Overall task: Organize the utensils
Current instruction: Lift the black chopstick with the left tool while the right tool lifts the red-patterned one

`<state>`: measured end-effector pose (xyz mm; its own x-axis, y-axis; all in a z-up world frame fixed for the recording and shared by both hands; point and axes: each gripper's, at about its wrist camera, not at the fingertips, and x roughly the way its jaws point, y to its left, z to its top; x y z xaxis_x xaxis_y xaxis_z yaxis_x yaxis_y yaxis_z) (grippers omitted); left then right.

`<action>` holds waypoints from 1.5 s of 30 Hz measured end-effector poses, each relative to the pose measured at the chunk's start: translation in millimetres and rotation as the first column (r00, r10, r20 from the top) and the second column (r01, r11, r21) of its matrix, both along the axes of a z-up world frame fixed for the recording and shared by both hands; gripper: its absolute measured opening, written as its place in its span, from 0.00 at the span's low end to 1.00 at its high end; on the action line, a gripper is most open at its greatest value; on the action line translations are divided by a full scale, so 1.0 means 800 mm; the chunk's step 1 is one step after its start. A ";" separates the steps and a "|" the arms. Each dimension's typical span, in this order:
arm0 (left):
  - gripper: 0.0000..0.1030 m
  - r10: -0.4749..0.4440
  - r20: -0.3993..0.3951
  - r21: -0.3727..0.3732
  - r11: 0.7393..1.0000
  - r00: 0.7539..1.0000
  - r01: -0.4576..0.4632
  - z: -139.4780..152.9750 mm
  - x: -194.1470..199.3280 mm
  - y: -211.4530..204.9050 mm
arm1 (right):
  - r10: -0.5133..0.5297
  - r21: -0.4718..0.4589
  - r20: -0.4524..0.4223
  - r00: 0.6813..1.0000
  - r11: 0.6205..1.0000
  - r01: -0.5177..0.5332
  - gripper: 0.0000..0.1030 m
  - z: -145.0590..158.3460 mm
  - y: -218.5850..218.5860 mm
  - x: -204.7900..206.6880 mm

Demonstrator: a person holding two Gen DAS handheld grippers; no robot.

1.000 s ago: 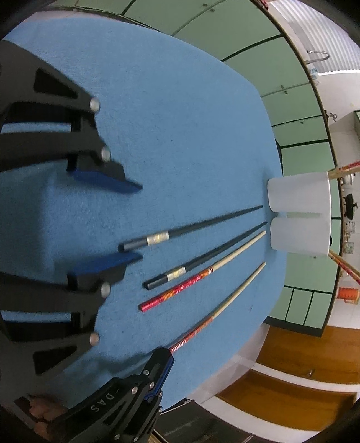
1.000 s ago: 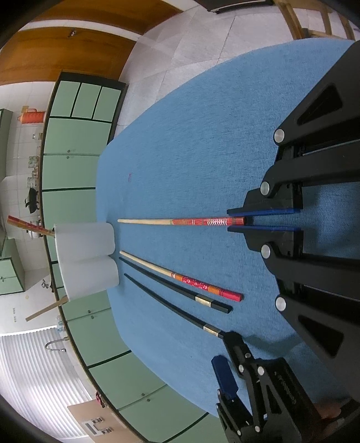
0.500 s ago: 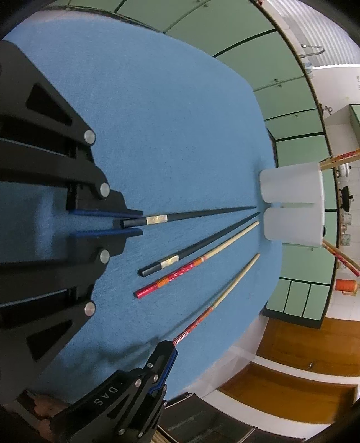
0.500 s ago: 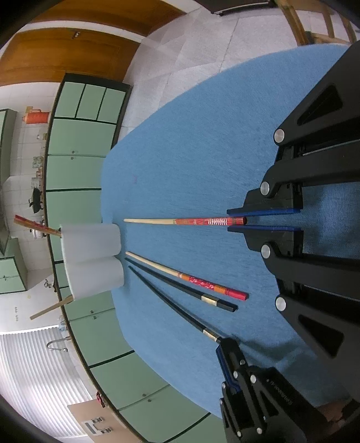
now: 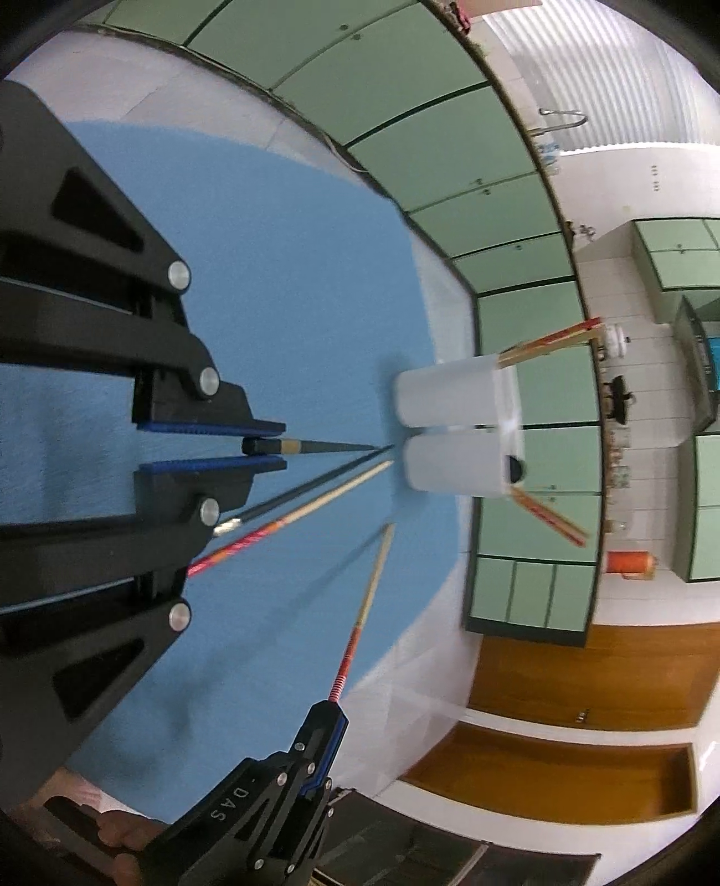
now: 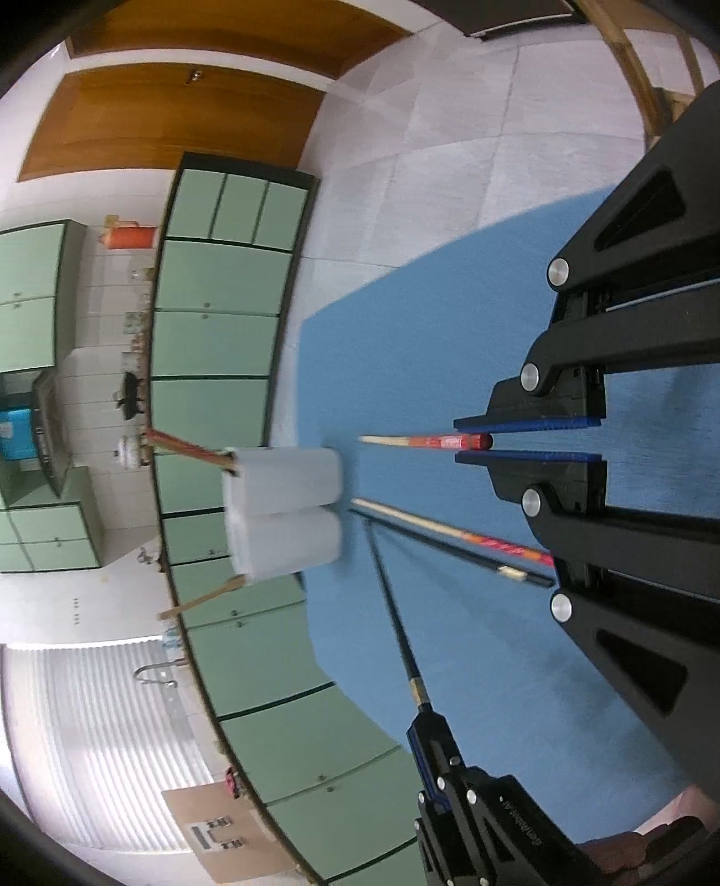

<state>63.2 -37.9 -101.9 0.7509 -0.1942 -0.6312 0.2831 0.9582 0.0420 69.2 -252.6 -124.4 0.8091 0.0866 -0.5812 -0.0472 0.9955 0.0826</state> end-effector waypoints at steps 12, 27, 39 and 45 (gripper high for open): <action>0.06 0.002 0.109 -0.085 0.996 0.994 0.008 0.077 0.016 0.003 | 0.035 0.065 0.068 0.997 0.997 -0.040 0.05 0.070 -0.018 0.028; 0.05 -0.002 0.104 -0.172 0.985 0.995 0.020 0.111 0.053 0.012 | 0.095 0.076 0.083 0.992 0.992 -0.101 0.06 0.128 -0.013 0.068; 0.05 0.002 0.114 -0.184 0.983 0.993 0.019 0.120 0.062 0.019 | 0.134 0.067 0.079 0.988 0.988 -0.139 0.05 0.132 -0.008 0.085; 0.05 0.005 0.129 -0.191 0.981 0.992 0.019 0.127 0.064 0.023 | 0.137 0.059 0.093 0.986 0.988 -0.143 0.05 0.138 -0.010 0.084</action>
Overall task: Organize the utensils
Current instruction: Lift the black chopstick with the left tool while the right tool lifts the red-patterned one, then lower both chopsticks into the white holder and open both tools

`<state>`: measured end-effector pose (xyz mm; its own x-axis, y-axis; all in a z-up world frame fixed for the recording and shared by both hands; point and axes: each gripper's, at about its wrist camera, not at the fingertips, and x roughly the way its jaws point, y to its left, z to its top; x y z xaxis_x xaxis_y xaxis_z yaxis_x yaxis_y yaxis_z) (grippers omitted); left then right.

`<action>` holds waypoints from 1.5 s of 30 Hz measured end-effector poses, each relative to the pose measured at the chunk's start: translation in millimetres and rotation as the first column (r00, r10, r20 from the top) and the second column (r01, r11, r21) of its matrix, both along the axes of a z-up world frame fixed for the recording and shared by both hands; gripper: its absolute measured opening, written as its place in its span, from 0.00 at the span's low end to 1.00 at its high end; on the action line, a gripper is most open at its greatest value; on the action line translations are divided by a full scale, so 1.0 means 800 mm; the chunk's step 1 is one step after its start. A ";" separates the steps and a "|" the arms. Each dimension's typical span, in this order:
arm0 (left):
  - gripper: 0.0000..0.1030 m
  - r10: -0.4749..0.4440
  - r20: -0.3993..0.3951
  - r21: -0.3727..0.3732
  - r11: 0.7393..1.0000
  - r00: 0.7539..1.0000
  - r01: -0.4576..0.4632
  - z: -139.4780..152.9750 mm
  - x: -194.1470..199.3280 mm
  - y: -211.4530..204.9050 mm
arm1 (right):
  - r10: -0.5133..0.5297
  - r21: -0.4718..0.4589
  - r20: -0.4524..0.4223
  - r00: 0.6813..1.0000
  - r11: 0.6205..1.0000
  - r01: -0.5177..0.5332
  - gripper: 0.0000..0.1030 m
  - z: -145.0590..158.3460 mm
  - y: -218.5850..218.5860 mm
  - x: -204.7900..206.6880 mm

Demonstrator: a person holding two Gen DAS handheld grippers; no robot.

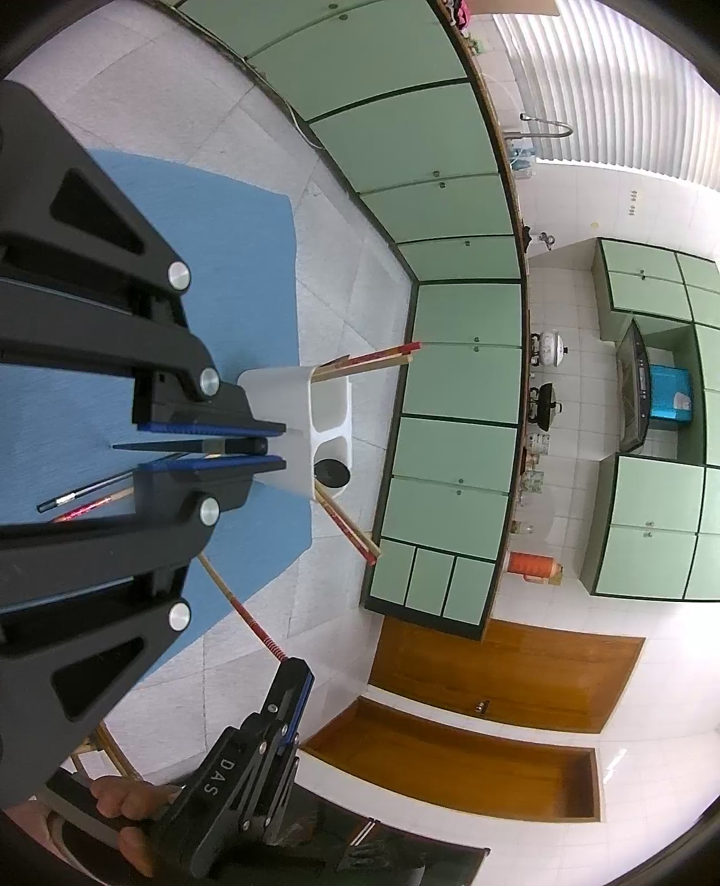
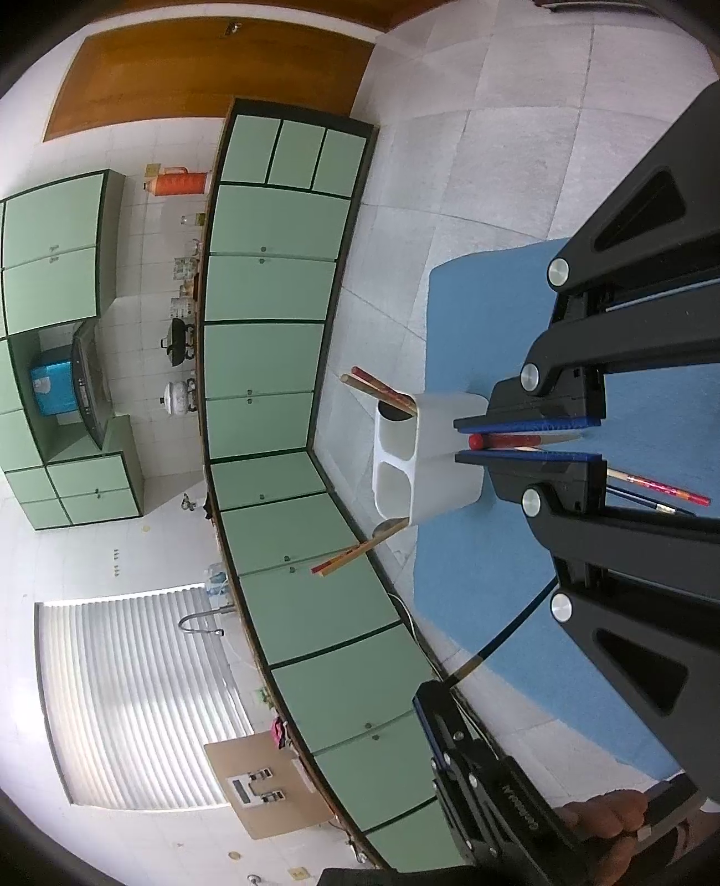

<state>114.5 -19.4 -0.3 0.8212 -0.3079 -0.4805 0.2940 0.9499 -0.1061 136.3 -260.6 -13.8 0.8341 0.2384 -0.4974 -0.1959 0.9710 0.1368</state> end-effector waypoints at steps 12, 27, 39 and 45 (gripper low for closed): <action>0.05 0.011 0.093 -0.025 1.000 0.996 -0.009 0.047 0.014 0.005 | 0.007 -0.005 0.077 0.997 1.000 -0.007 0.05 0.045 -0.003 0.001; 0.05 0.076 0.271 -0.071 0.996 0.960 -0.059 0.125 0.056 -0.007 | 0.006 0.028 0.224 0.975 1.000 -0.013 0.05 0.121 -0.002 0.021; 0.05 0.121 0.373 -0.094 0.991 0.920 -0.092 0.150 0.119 -0.025 | -0.025 0.050 0.193 0.981 0.999 0.015 0.05 0.113 0.005 0.085; 0.05 0.145 0.368 -0.112 0.987 0.918 -0.111 0.122 0.157 -0.028 | -0.059 0.033 0.163 0.985 0.998 0.054 0.05 0.090 0.016 0.120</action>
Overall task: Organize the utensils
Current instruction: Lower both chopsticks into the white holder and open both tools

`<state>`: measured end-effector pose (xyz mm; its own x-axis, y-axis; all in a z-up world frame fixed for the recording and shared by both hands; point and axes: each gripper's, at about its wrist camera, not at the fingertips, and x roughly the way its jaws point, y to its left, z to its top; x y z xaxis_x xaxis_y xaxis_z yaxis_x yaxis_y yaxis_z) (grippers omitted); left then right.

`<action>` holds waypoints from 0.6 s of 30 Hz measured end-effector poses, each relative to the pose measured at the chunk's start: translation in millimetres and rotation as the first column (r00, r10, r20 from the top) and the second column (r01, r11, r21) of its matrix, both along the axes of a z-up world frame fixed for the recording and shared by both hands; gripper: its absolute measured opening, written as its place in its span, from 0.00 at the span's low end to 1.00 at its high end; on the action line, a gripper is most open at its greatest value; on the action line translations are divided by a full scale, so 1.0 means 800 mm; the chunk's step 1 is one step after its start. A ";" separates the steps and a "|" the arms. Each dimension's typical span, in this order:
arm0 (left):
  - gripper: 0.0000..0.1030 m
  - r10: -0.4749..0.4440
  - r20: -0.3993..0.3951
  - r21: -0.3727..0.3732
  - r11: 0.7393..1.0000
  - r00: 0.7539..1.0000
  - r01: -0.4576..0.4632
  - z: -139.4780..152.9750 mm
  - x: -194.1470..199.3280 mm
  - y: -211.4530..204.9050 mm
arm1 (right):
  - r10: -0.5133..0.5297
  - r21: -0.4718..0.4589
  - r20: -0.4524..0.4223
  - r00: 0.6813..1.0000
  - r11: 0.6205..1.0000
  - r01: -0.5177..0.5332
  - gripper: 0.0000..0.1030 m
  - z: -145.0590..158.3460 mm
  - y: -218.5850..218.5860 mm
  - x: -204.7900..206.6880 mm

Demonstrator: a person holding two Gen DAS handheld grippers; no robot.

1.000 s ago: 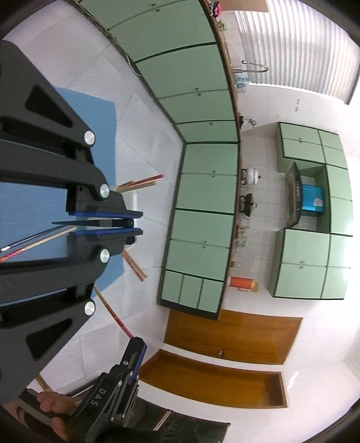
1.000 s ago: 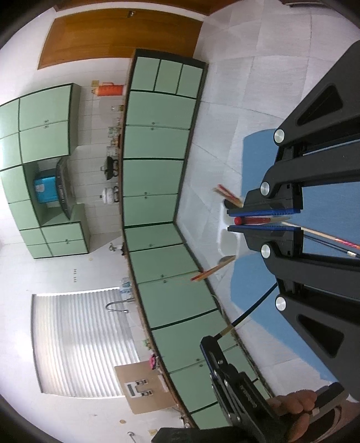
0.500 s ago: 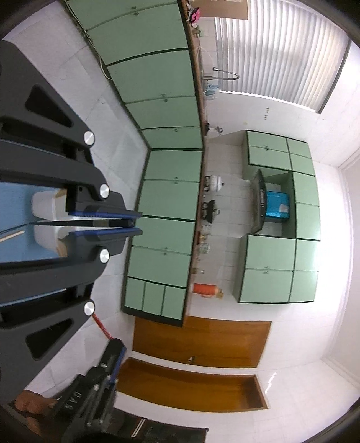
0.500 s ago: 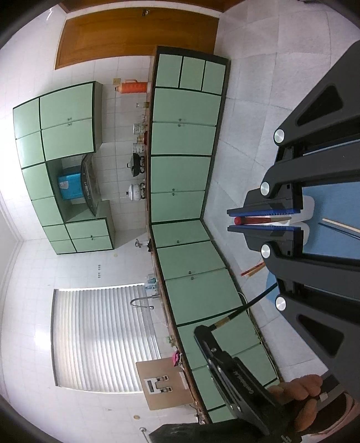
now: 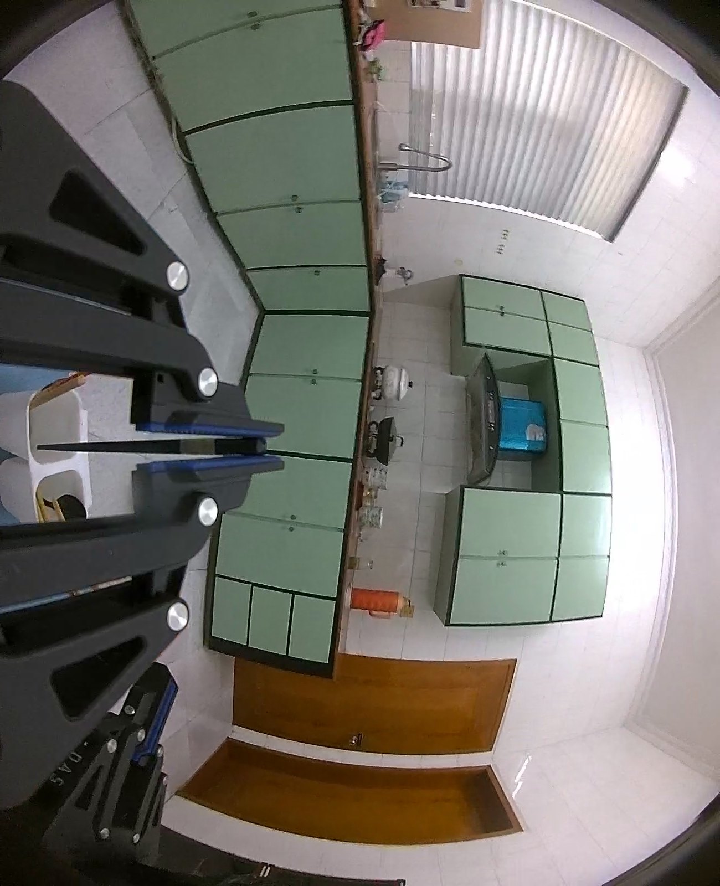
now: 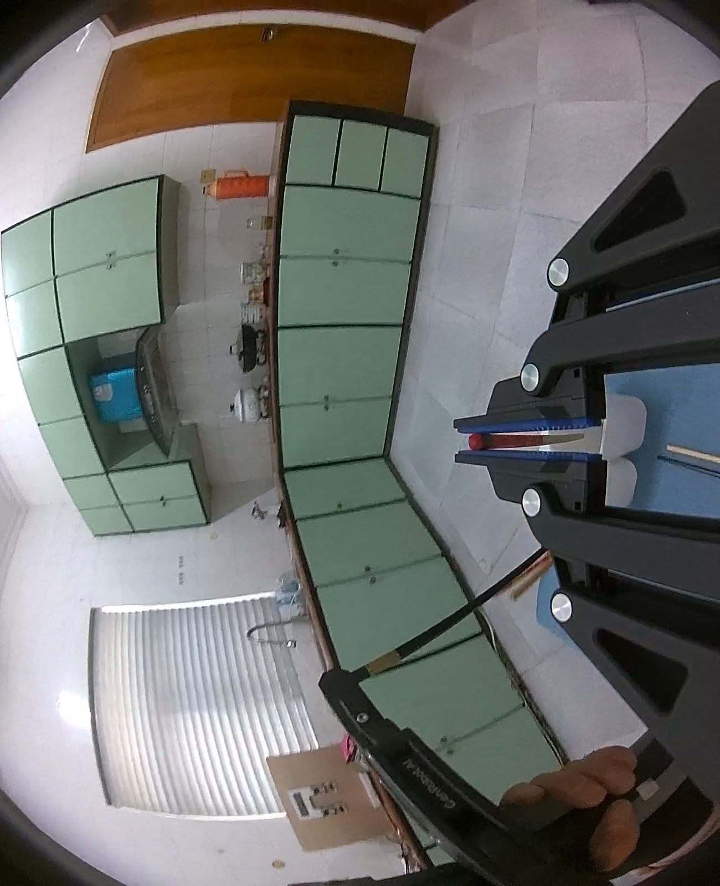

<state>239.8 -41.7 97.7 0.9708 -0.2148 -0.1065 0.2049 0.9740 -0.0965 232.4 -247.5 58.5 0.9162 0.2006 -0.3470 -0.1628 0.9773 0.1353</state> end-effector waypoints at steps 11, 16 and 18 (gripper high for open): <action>0.05 0.023 -0.116 0.023 1.000 0.993 -0.020 -0.069 0.060 0.003 | -0.007 -0.019 -0.078 0.997 1.000 0.006 0.05 -0.052 0.017 0.050; 0.05 0.021 -0.160 0.028 0.999 0.987 -0.017 -0.091 0.070 0.011 | -0.002 -0.024 -0.104 0.995 1.000 0.000 0.05 -0.067 0.021 0.062; 0.06 0.024 -0.182 0.035 0.999 0.983 -0.017 -0.101 0.072 0.011 | 0.001 -0.026 -0.115 0.993 1.000 -0.004 0.05 -0.072 0.023 0.068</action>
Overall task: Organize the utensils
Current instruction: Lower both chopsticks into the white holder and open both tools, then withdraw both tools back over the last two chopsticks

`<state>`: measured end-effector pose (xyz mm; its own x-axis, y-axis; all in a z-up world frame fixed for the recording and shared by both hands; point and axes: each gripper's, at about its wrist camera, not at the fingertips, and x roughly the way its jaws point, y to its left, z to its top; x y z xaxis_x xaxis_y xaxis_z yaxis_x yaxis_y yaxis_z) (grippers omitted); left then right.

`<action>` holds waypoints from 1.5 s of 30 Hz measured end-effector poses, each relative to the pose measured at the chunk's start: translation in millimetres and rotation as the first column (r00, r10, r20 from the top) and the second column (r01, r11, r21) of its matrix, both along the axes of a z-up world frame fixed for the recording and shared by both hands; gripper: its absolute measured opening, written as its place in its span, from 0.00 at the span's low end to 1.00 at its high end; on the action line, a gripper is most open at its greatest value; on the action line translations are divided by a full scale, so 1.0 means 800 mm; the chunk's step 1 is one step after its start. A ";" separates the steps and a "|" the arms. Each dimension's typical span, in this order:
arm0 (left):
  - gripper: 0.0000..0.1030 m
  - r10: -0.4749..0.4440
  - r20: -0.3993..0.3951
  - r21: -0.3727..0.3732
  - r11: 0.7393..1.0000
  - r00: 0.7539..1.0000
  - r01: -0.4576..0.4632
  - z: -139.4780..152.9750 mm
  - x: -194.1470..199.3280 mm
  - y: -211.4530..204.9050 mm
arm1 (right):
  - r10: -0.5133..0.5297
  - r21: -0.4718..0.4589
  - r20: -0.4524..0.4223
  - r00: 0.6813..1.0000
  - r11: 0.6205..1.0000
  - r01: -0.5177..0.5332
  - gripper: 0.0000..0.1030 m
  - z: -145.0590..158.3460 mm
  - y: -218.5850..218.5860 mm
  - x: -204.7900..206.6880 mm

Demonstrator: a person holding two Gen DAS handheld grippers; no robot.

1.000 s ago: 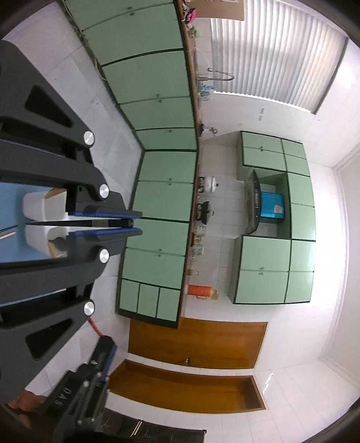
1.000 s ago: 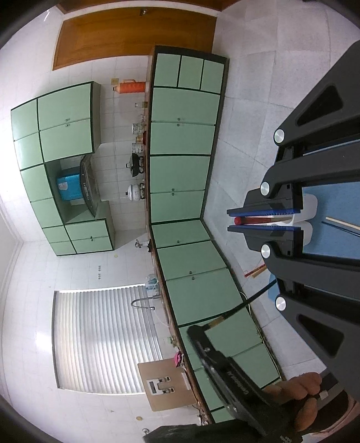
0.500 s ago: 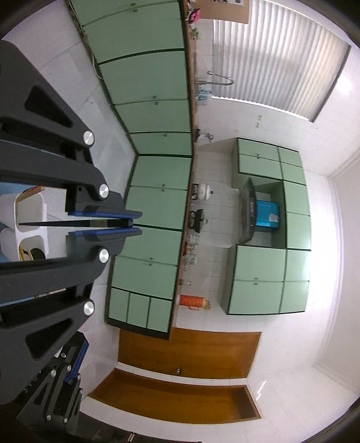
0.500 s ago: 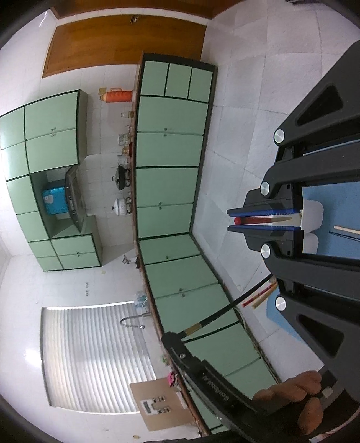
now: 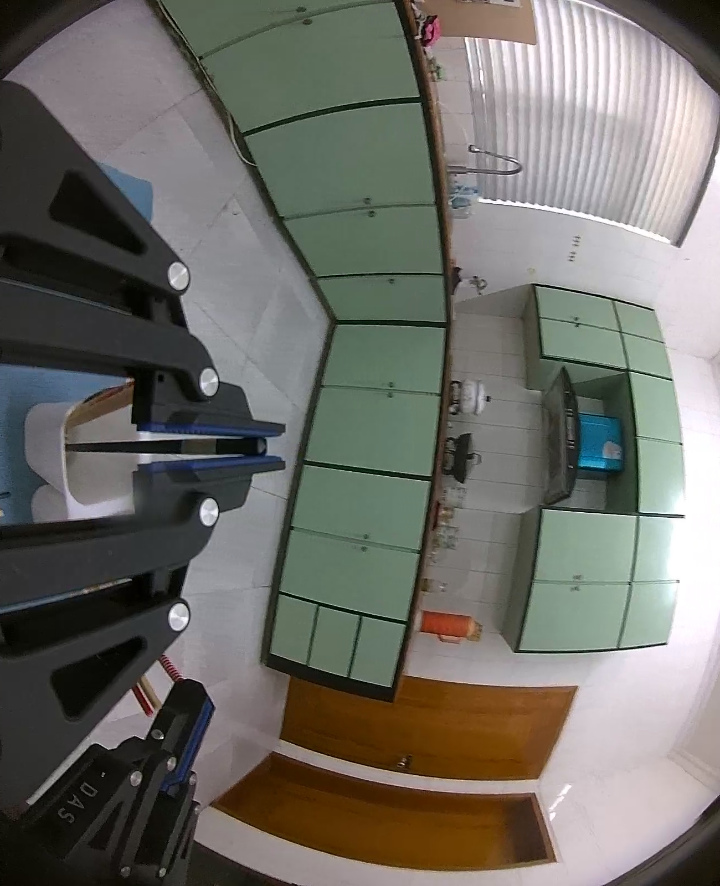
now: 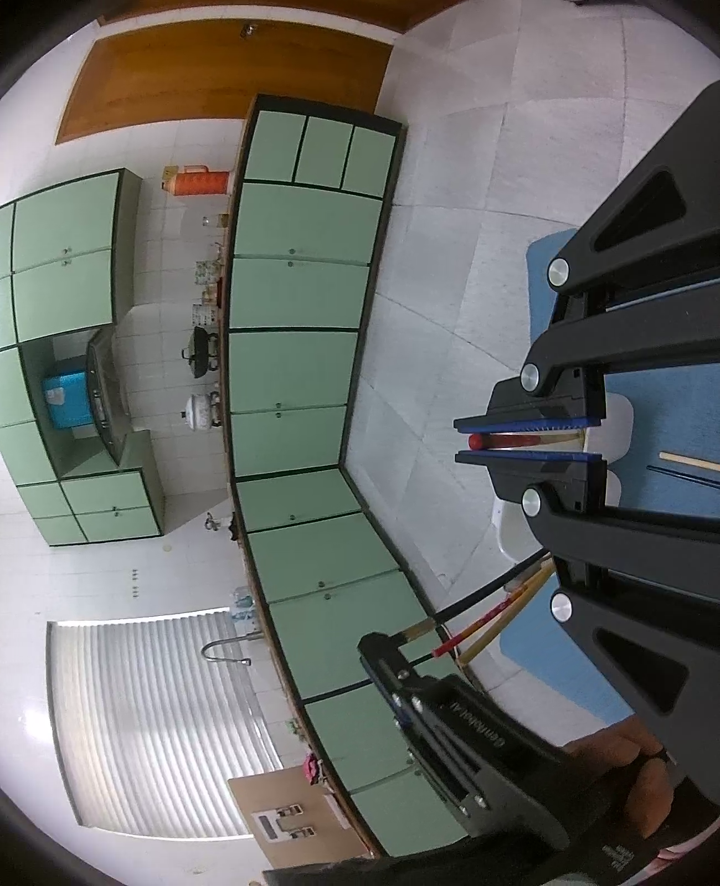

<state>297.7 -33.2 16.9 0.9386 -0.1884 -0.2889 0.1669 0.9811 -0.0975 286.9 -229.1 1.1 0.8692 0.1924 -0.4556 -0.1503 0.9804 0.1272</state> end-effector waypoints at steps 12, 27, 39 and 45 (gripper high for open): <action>0.10 -0.003 -0.082 0.040 0.999 0.997 0.006 -0.030 0.005 0.007 | 0.037 -0.027 -0.057 0.998 0.999 -0.039 0.06 -0.024 0.009 0.003; 0.67 -0.048 0.031 0.031 0.998 0.998 0.047 0.010 -0.087 0.019 | -0.029 0.019 0.160 0.987 0.999 0.026 0.58 0.034 -0.027 -0.093; 0.87 -0.050 0.026 0.045 0.998 0.998 0.049 -0.023 -0.192 0.035 | -0.066 0.049 0.190 0.980 0.997 0.058 0.84 -0.007 -0.044 -0.185; 0.87 -0.042 -0.044 0.062 0.997 0.998 0.045 -0.061 -0.228 0.044 | -0.072 0.082 0.138 0.988 0.995 0.061 0.85 -0.041 -0.041 -0.214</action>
